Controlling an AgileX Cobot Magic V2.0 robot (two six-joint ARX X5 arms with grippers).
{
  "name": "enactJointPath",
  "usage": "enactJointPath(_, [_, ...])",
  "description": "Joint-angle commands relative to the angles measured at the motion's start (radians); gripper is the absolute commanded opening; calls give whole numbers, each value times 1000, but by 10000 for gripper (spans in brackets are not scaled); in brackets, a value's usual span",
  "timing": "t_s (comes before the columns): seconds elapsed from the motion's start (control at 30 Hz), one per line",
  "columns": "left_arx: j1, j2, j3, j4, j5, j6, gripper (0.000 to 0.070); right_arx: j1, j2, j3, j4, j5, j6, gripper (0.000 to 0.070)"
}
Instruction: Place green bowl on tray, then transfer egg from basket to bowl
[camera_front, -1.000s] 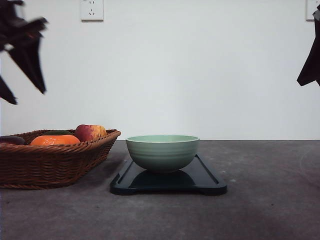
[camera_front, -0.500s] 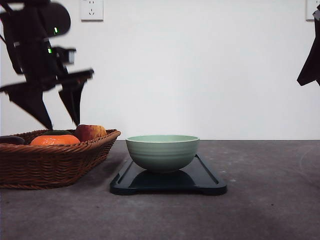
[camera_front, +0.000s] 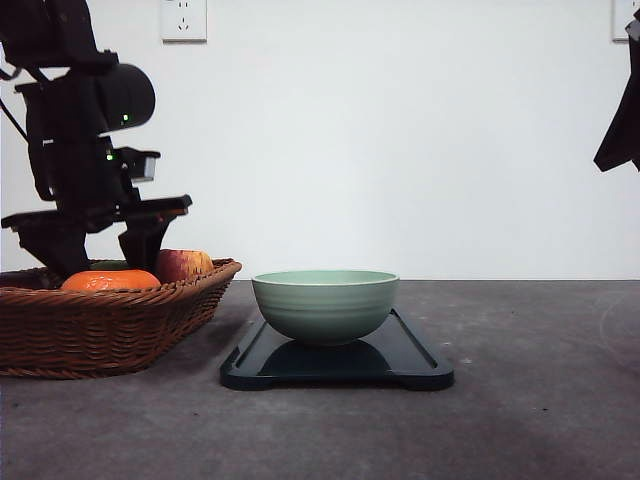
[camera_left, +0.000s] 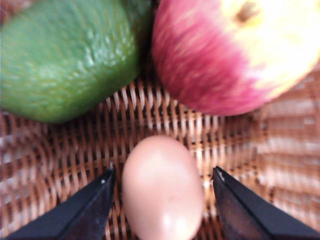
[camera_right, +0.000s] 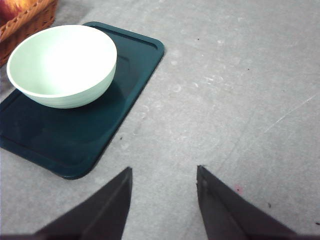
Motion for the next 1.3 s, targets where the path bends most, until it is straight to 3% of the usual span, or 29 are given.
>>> enactJointPath(0.0, [-4, 26, 24, 5, -3, 6, 391, 3, 4, 2, 11, 3, -7, 255])
enactJointPath(0.23, [-4, 26, 24, 7, -3, 6, 375, 3, 4, 2, 11, 3, -7, 255])
enactJointPath(0.33, [-4, 26, 24, -1, -3, 6, 254, 3, 4, 2, 12, 3, -7, 255])
enactJointPath(0.4, [-4, 26, 24, -3, -3, 6, 218, 3, 4, 2, 12, 3, -7, 255])
enactJointPath(0.77, [-3, 5, 40, -18, -3, 6, 224, 3, 4, 2, 18, 3, -7, 255])
enactJointPath(1.07, [-7, -149, 40, -81, -3, 10, 224, 3, 4, 2, 19, 3, -7, 255])
enactJointPath(1.27, [-52, -257, 40, -52, 5, 10, 225, 3, 4, 2, 19, 3, -7, 255])
